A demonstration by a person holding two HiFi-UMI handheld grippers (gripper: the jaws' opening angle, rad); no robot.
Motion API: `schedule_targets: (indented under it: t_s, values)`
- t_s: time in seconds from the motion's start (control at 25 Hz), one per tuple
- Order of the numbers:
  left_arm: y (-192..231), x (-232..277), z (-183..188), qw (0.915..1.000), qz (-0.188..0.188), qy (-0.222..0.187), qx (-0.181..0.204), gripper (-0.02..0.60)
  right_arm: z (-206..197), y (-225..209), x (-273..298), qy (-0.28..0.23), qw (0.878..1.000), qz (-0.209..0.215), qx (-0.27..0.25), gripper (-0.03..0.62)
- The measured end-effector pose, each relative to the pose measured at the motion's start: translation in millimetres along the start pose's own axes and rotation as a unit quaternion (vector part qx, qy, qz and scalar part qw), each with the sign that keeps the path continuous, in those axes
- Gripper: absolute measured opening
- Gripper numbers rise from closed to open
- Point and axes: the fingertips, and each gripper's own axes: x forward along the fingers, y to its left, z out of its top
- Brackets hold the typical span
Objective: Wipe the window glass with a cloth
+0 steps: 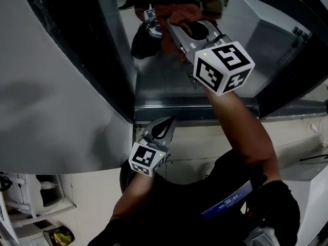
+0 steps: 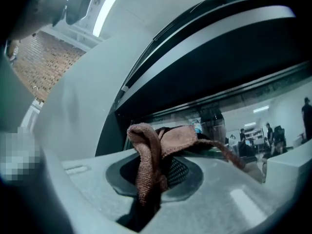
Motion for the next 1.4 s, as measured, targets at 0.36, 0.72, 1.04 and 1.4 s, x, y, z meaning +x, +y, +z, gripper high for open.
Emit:
schedule_targets:
  t_s: [0.36, 0.72, 1.04, 1.4]
  values:
    - [1.9, -1.7, 14.6, 0.9997, -0.013, -0.016, -0.017, 0.017, -3.0, -13.7, 12.3, 0.007, 0.999, -0.013, -0.040, 0.043]
    - [-2.7, 1.4, 21.7, 0.9998, -0.013, -0.014, 0.000, 0.017, -5.4, -28.8, -2.5, 0.003, 0.998, -0.021, -0.055, 0.043]
    - [-8.9, 8.2, 19.9, 0.9998, -0.017, -0.013, -0.005, 0.017, -6.4, -51.9, -27.2, 0.007, 0.997, -0.041, -0.058, 0.043]
    - [-18.0, 14.9, 19.1, 0.9998, -0.020, -0.009, -0.002, 0.017, -1.1, -80.8, -55.9, 0.005, 0.996, -0.065, -0.066, 0.043]
